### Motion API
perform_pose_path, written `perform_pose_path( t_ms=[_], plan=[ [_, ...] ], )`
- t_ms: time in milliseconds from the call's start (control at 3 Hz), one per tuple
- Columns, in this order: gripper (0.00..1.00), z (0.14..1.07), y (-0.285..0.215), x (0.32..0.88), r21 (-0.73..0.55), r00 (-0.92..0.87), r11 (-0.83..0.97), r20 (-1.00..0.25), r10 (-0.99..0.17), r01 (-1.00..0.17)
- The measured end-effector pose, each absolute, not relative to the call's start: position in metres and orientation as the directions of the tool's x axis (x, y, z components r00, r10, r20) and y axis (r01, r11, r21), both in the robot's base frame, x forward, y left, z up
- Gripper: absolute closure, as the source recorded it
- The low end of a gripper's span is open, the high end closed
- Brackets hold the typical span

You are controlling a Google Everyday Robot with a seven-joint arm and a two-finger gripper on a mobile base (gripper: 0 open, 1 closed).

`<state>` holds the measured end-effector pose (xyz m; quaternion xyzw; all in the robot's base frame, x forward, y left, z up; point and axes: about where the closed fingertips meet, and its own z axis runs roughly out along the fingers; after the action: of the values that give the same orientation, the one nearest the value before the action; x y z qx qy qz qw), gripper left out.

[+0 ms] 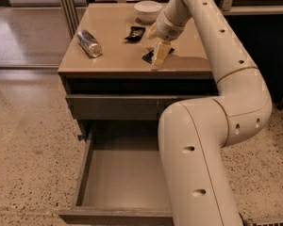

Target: Place rxbar blueberry into middle drawer

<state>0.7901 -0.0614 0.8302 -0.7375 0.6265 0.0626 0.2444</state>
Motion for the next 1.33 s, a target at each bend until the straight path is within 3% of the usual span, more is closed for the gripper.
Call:
perform_pose_path(
  t_ms=[1000,1333],
  plan=[
    [1.00,0.8302,-0.0613,0.7902,-0.282,0.207,-0.095,-0.399,-0.893,-0.955],
    [1.00,0.8311,-0.0584,0.7940,-0.292,0.208,-0.091,-0.401,-0.892,-0.952]
  ],
)
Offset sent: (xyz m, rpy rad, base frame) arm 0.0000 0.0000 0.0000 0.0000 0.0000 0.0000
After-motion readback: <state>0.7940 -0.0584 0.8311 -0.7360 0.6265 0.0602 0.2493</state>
